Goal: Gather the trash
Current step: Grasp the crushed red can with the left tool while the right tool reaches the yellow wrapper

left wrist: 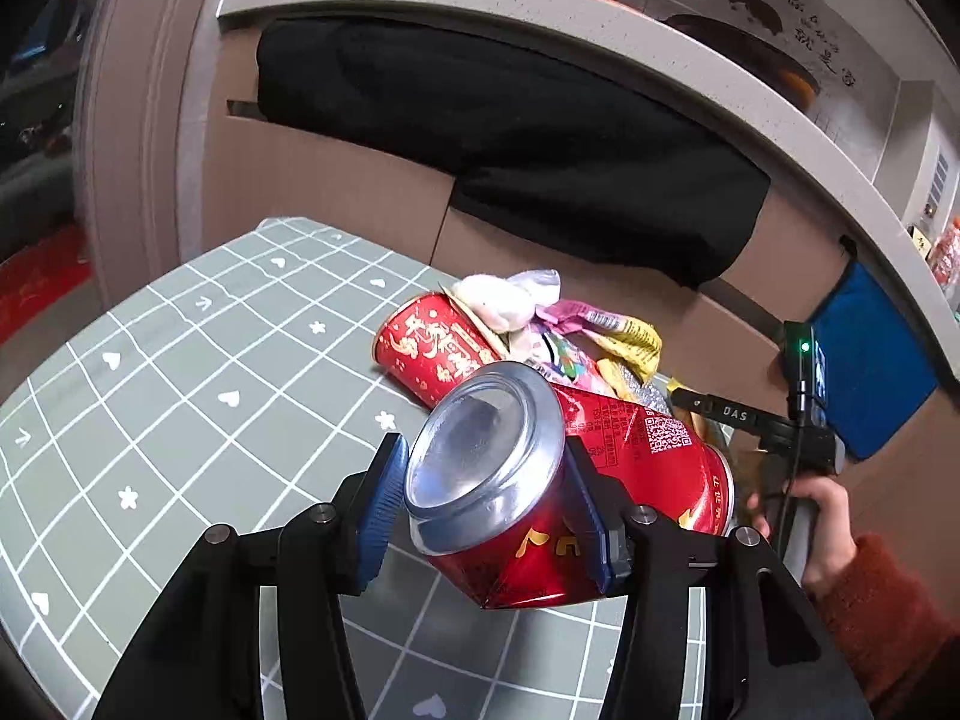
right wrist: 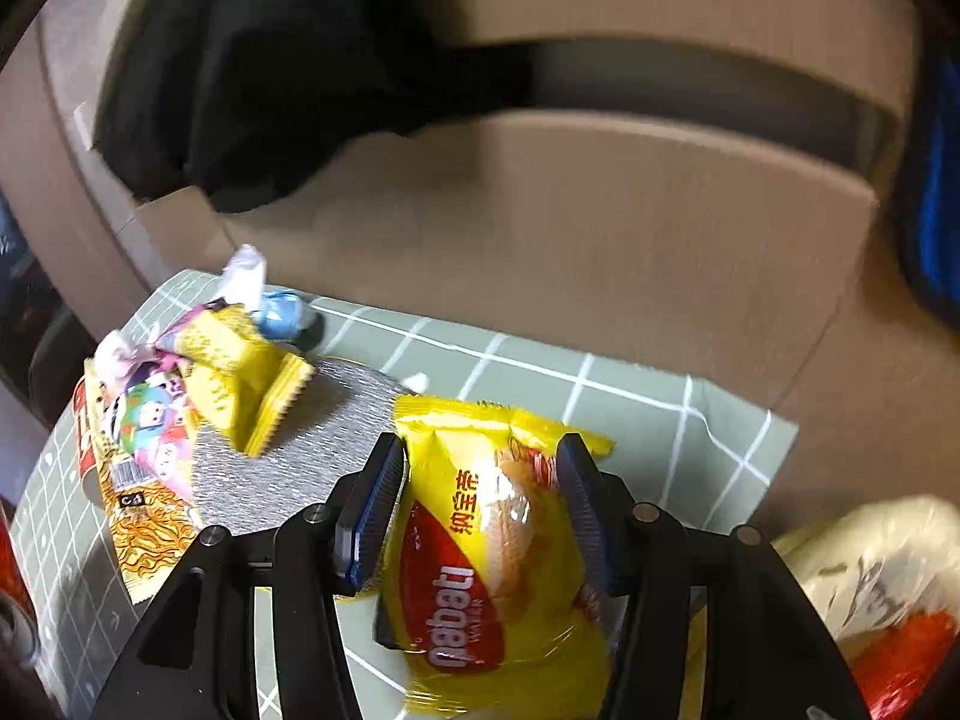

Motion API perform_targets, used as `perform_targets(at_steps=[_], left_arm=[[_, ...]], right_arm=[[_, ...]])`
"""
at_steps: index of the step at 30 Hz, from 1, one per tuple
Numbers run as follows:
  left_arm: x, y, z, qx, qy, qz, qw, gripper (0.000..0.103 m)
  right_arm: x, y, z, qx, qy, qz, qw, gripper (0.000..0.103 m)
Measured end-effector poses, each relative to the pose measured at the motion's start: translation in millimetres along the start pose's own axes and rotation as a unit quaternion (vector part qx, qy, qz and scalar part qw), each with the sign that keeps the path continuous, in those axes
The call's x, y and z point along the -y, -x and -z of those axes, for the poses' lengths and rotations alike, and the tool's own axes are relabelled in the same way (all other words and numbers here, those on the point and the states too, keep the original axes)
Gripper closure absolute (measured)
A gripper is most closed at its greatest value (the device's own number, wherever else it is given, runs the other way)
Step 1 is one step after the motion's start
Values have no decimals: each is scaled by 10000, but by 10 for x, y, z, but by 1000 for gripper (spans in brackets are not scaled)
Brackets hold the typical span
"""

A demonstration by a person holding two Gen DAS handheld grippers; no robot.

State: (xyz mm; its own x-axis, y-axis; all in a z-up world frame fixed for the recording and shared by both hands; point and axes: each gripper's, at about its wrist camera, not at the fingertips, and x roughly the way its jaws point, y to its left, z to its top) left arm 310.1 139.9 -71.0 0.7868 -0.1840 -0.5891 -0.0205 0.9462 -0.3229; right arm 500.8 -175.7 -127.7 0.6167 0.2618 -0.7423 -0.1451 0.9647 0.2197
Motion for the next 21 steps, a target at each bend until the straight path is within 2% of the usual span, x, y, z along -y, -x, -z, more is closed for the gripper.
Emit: perform_targets(at_steps=[3,8,12,17,21], left_arm=[[5,-57,41,-91,38,-2,10000,51],[54,-88,68,-85,37,-65,9999,51],[53,-86,72,-75,52,-114,9999,51],[16,-36,110,-37,114,-186,9998,51],[-20,-9,152,-127,239,-152,9995,51]], right_arm=[[6,16,48,-122,-55,47,9999,52],[-99,-3,158,-272,355,334,9984,51],[-124,18,193,-427,395,341,9977,47],[-267,285,482,-689,444,-477,9955,47],[-457,571,754,-805,731,-1276,9858,49]])
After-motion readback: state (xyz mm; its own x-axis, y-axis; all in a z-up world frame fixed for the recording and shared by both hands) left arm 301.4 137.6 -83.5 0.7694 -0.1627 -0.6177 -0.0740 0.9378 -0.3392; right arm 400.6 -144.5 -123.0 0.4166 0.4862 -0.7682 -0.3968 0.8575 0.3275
